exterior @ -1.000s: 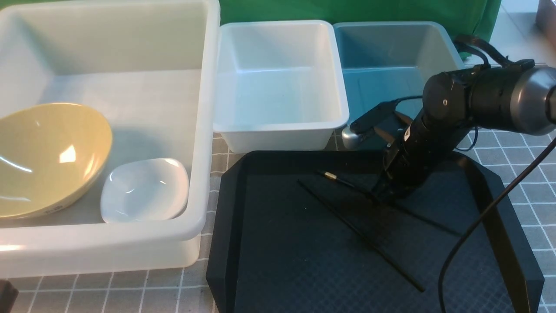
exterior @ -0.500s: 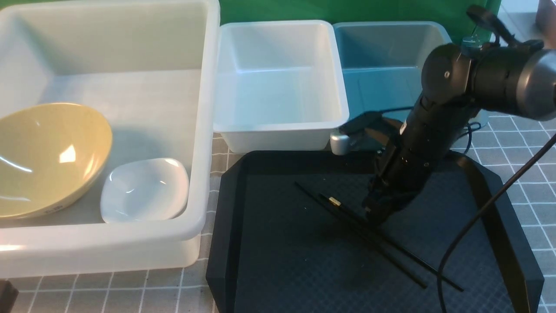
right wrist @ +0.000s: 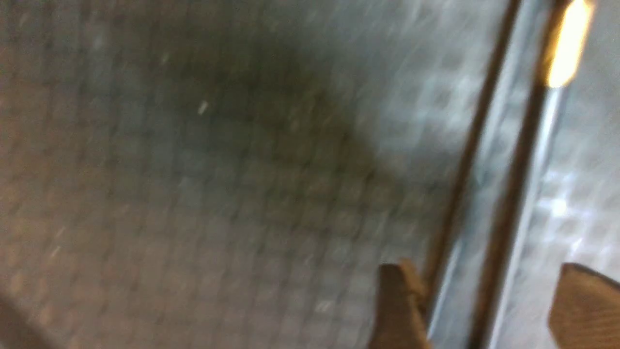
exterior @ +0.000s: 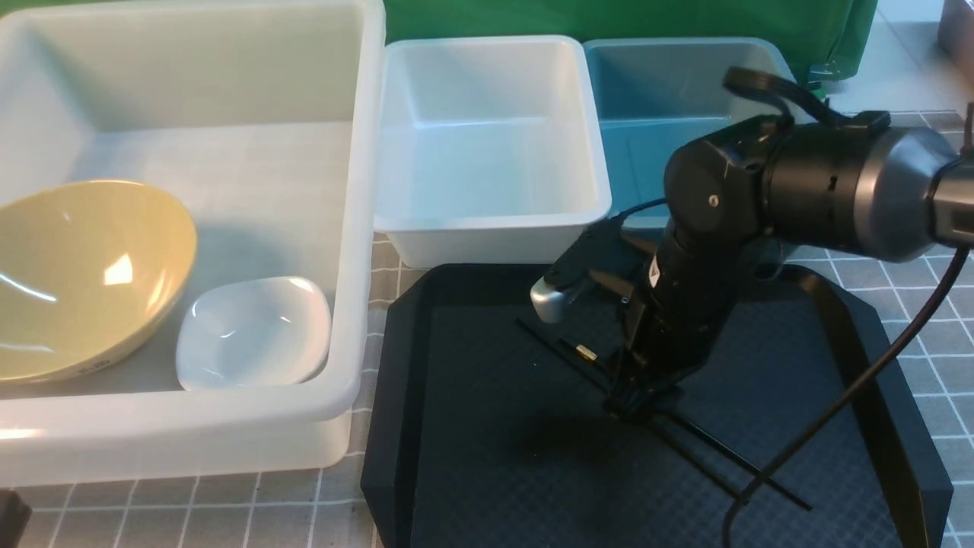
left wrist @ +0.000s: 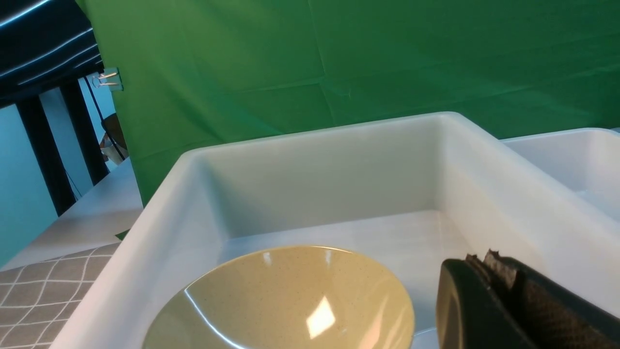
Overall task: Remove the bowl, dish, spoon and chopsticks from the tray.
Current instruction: Use the right arm to grab the chopsticks
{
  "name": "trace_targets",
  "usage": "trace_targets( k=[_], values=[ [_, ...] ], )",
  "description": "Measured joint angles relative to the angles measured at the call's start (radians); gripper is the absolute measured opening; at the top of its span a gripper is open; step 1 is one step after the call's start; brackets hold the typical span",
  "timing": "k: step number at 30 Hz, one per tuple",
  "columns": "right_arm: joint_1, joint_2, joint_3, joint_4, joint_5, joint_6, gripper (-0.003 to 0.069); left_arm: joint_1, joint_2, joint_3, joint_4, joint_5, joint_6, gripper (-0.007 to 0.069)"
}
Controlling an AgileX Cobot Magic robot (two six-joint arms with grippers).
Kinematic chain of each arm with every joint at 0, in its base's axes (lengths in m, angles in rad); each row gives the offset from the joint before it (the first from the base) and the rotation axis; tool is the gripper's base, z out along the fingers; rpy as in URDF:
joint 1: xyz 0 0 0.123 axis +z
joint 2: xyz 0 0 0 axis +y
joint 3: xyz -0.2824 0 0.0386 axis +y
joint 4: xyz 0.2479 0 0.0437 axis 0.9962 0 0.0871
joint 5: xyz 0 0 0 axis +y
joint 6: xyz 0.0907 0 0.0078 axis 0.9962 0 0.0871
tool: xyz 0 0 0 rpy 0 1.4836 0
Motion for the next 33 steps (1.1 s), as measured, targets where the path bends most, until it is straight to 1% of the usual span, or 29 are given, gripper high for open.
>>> trace_targets(
  k=[1, 2, 4, 7, 8, 10, 12, 14, 16, 17, 19, 26, 33],
  values=[
    [0.000, 0.001, 0.000, -0.001, -0.004, 0.002, 0.0461, 0.000, 0.000, 0.000, 0.000, -0.001, 0.000, -0.0014],
    [0.001, 0.013, 0.000, -0.006, -0.036, 0.008, 0.0491, 0.000, 0.000, 0.000, 0.000, -0.002, 0.000, -0.0014],
    [0.001, 0.037, 0.000, -0.009, -0.053, 0.019, 0.0503, 0.000, 0.000, 0.000, 0.000, -0.002, 0.000, -0.0014],
    [0.001, 0.070, 0.000, -0.011, -0.059, 0.052, 0.0501, 0.000, 0.000, 0.000, 0.000, -0.002, 0.000, -0.0014],
    [0.001, 0.087, -0.002, -0.021, -0.061, 0.080, 0.0484, 0.000, 0.000, 0.000, 0.000, -0.002, -0.001, -0.0014],
    [0.001, 0.091, -0.005, -0.021, -0.061, 0.097, 0.0435, 0.000, 0.000, 0.000, -0.001, -0.003, -0.001, -0.0014],
    [0.000, 0.095, -0.009, -0.021, -0.061, 0.105, 0.0358, 0.000, 0.000, 0.000, -0.001, -0.003, -0.001, -0.0014],
    [0.000, 0.096, -0.010, -0.021, -0.061, 0.106, 0.0238, 0.000, 0.000, 0.000, -0.001, -0.003, -0.001, -0.0014],
    [0.000, 0.096, -0.011, -0.021, -0.061, 0.088, 0.0139, 0.000, 0.000, 0.000, -0.001, -0.003, -0.001, -0.0014],
    [0.000, 0.096, -0.011, -0.021, -0.061, 0.079, 0.0125, 0.000, 0.000, 0.000, -0.001, -0.003, -0.001, -0.0014],
    [0.000, 0.096, -0.011, -0.021, -0.061, 0.055, 0.0130, 0.000, 0.000, 0.000, -0.001, -0.003, -0.001, -0.0014],
    [0.000, 0.077, -0.009, -0.021, -0.069, 0.033, 0.0132, 0.000, 0.000, 0.000, -0.001, -0.003, -0.002, -0.0014],
    [0.000, -0.085, -0.001, -0.021, -0.095, 0.027, 0.0132, 0.000, 0.000, 0.000, -0.001, -0.003, -0.002, -0.0014]
  ],
)
